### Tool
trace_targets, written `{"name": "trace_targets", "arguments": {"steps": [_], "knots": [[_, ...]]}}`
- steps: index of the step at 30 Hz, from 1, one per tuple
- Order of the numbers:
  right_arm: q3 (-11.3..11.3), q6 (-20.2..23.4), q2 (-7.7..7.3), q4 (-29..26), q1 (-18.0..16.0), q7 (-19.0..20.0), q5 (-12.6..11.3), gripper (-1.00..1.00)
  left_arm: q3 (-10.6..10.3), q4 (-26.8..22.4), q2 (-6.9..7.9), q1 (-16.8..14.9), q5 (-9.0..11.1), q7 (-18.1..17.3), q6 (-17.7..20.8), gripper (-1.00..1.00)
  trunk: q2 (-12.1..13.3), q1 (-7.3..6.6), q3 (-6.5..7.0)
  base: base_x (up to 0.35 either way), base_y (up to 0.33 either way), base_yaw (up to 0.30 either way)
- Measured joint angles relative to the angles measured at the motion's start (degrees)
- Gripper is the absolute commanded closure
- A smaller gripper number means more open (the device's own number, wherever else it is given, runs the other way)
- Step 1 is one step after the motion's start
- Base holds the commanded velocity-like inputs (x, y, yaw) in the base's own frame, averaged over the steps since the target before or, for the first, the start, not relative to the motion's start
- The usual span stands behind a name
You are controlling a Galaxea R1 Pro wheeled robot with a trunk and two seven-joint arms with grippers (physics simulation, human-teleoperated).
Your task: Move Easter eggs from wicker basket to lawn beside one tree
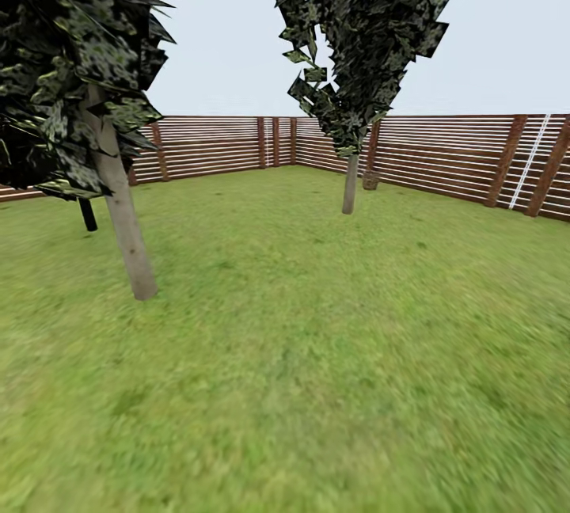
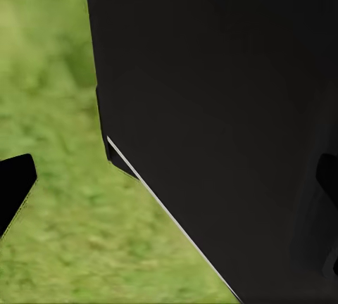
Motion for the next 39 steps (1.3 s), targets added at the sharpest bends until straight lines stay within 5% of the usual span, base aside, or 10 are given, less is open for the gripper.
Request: {"name": "trace_targets", "arguments": {"steps": [25,39], "knots": [[-0.03,0.02,0.0,0.0,0.0,-0.02,0.0,-1.0,0.0,0.0,0.0,0.0,0.0,0.0,0.0,-1.0,0.0,0.0,0.0,0.326,0.0,-0.002],[0.13,-0.02,-0.03,-0.02,0.01,0.01,0.0,-1.0,0.0,0.02,0.0,-0.01,0.0,0.0,0.0,-1.0,0.0,0.0,0.0,0.326,0.0,-0.259]]}}
